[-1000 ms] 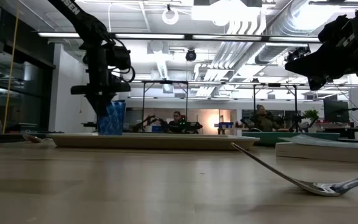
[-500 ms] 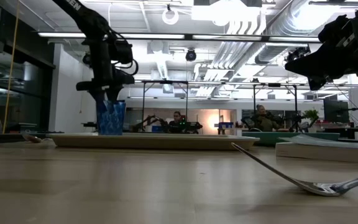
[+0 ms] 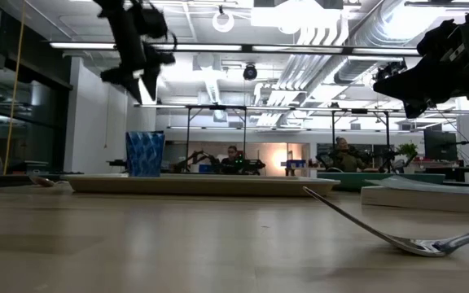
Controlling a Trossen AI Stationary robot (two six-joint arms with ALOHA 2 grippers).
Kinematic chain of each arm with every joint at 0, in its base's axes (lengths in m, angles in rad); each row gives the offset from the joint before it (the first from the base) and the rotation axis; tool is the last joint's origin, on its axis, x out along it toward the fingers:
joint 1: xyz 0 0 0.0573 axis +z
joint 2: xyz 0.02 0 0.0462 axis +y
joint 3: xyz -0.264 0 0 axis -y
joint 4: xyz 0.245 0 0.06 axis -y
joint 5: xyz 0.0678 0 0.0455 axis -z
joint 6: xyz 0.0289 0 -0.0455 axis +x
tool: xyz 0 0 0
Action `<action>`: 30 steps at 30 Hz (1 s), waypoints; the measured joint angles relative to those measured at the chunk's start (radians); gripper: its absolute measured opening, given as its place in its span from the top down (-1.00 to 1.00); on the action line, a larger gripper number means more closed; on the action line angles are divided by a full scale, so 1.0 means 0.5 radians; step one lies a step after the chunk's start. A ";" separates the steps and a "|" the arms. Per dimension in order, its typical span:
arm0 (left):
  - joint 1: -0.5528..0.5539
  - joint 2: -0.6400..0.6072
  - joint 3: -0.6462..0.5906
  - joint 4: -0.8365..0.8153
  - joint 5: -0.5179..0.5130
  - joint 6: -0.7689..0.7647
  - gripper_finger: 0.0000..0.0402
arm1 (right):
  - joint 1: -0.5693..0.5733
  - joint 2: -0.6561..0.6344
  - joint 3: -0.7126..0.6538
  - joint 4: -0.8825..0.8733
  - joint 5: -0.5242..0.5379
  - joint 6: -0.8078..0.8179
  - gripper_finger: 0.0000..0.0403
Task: Pick and place plate/cup/fork/spoon on tray
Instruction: Put the light blue plate on the white tray
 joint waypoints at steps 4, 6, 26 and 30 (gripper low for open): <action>-0.095 -0.259 -0.045 0.288 -0.053 0.192 0.16 | -0.001 0.000 0.000 0.000 0.000 0.000 1.00; -0.193 -0.428 -0.159 0.492 -0.053 0.269 0.16 | 0.000 0.001 0.000 -0.001 0.000 0.000 1.00; -1.110 -1.820 -2.000 2.789 0.197 0.350 0.16 | -0.001 0.000 -0.001 -0.001 0.001 0.000 1.00; -1.222 -1.918 -2.031 2.735 0.196 0.476 0.16 | -0.001 0.000 -0.001 -0.001 0.001 0.000 1.00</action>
